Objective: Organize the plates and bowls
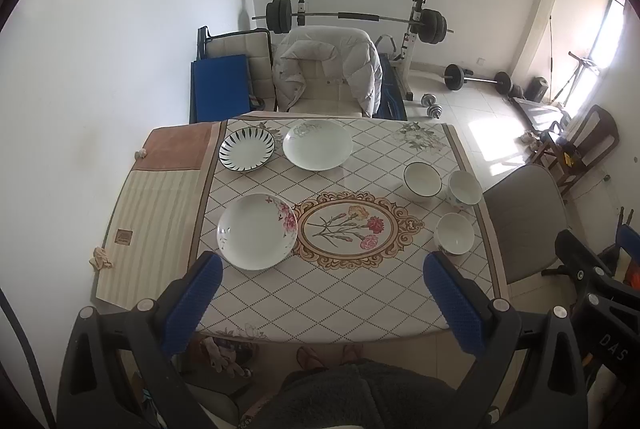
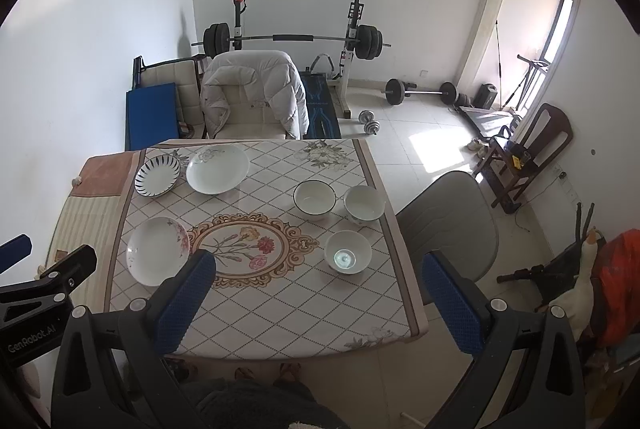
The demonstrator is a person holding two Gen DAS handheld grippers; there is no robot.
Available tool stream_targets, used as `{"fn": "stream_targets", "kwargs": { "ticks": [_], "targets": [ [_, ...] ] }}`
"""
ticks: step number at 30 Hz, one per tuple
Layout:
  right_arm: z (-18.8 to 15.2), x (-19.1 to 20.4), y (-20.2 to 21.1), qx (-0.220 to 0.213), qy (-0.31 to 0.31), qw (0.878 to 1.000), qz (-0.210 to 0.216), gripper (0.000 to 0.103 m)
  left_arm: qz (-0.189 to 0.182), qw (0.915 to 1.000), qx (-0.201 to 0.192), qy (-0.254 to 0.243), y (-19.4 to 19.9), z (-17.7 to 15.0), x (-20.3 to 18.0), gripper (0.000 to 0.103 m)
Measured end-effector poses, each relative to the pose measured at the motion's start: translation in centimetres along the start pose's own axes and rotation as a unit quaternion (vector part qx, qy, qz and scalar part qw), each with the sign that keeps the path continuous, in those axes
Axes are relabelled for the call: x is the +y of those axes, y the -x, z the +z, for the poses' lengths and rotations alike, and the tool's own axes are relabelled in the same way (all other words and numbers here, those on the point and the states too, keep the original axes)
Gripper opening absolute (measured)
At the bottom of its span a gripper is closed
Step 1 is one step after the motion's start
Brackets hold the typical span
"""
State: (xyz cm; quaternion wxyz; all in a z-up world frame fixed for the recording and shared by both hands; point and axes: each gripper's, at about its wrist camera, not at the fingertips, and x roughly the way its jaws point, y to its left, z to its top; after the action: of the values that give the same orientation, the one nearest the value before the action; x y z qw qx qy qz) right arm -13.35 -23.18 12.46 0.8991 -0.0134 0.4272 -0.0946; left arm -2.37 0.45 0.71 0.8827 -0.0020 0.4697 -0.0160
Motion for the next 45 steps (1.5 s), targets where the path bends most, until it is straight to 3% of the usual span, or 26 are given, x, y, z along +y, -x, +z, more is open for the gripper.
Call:
{"fn": "stream_targets", "kwargs": {
  "ticks": [36,45],
  "targets": [
    [0.0,0.3,-0.8,0.008,-0.001,1.000,0.001,0.103,0.012,0.9999,0.002,0.002,-0.5,-0.2,0.8,0.103],
    [0.0,-0.2,-2.1,0.017,-0.023,0.999,0.019,0.103,0.014,0.9998,-0.003,0.013,-1.1,0.2,1.3,0.103]
  ]
}}
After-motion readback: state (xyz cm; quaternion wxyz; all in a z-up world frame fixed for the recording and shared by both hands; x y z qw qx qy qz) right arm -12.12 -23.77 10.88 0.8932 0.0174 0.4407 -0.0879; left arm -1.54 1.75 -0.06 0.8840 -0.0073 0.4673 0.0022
